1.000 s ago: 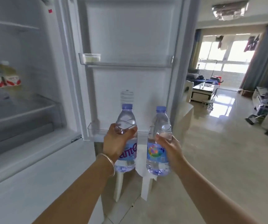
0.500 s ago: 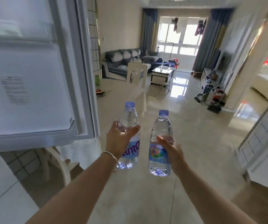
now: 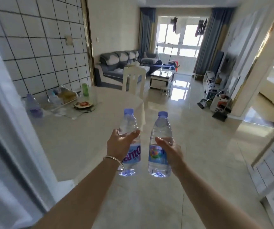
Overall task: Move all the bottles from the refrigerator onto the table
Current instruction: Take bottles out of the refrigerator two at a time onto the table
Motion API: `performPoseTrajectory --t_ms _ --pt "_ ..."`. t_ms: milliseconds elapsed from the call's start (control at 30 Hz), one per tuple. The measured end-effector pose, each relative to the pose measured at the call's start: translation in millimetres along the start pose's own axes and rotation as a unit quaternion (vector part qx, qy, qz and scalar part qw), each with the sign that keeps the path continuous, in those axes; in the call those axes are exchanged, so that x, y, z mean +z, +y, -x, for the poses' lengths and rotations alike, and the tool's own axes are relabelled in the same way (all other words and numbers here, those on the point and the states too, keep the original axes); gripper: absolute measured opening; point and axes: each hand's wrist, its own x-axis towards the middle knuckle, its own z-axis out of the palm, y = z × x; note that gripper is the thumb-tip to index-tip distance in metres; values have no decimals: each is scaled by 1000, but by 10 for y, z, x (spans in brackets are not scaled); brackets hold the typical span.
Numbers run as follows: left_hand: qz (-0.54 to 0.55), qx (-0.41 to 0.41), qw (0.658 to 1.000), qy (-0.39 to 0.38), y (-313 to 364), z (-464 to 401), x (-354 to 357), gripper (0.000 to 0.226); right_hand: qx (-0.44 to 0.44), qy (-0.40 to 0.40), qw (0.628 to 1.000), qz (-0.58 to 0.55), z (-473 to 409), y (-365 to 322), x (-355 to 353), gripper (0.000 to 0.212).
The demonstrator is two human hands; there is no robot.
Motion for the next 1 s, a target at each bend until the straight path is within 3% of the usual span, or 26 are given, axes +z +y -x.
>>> performPoseTrajectory --t_ms 67,167,233,400,500,633,733,933,1000 --pt "10 -17 1000 1 -50 -338 38 52 9 -9 1000 14 -355 11 89 50" --pt "42 -58 997 27 -179 -773 48 64 24 -30 999 27 -909 138 257 22" --pt "51 -81 994 59 -298 -1094 21 59 42 -43 998 31 -1306 255 449 13" --pt "54 -120 980 148 -582 -1932 -101 58 72 -138 987 33 -2228 403 1159 29" --pt "24 -127 968 213 -646 -2551 -252 53 79 -206 974 48 -2850 447 1736 22" --pt "15 -141 945 293 -599 -3204 -524 65 75 -293 949 92 -3469 354 2538 31" --pt "5 -149 931 333 -696 -3546 -796 68 90 -344 929 105 -3751 402 3113 13" --pt "21 -194 883 426 -1081 -3944 -1459 73 104 -447 877 144 -3913 656 4146 10" --pt "23 -209 869 449 -1239 -4060 -1729 69 98 -473 861 157 -3921 765 4511 23"
